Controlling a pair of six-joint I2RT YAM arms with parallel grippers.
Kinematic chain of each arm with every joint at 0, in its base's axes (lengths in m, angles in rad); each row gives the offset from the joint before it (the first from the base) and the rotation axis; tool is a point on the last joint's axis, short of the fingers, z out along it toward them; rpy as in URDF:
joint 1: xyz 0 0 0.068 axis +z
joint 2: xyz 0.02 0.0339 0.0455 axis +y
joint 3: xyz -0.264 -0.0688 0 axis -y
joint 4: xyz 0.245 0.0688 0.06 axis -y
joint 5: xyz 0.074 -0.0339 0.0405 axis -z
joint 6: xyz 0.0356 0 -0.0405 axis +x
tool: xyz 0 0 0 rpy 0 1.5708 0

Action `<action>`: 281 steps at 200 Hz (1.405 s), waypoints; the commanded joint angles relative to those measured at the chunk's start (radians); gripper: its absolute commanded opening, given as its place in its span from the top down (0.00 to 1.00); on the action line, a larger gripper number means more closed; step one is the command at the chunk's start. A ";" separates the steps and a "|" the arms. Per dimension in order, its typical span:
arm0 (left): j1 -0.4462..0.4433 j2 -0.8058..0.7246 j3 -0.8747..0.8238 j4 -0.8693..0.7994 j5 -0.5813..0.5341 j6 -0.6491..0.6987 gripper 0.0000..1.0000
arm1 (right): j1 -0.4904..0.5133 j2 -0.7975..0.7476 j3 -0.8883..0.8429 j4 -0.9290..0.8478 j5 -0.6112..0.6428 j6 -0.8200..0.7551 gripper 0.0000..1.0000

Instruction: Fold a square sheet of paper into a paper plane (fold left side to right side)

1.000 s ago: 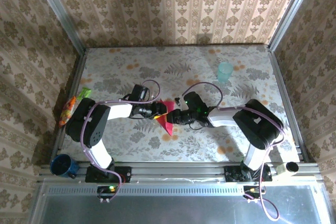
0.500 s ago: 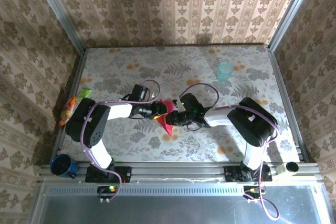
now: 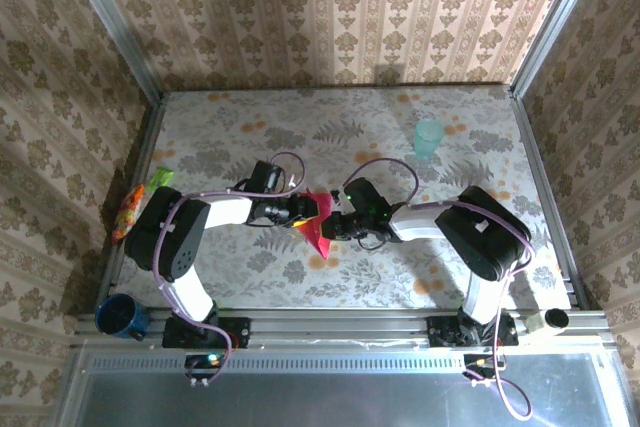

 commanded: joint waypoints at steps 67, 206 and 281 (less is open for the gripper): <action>0.006 0.024 -0.015 -0.027 -0.044 0.000 0.57 | -0.013 -0.044 0.006 -0.074 0.015 -0.031 1.00; 0.010 0.039 -0.006 -0.016 -0.037 -0.001 0.60 | -0.021 -0.094 -0.027 -0.011 -0.034 -0.018 0.79; 0.031 -0.029 -0.102 0.216 0.010 -0.091 0.59 | -0.037 -0.201 -0.071 -0.103 0.018 -0.038 0.67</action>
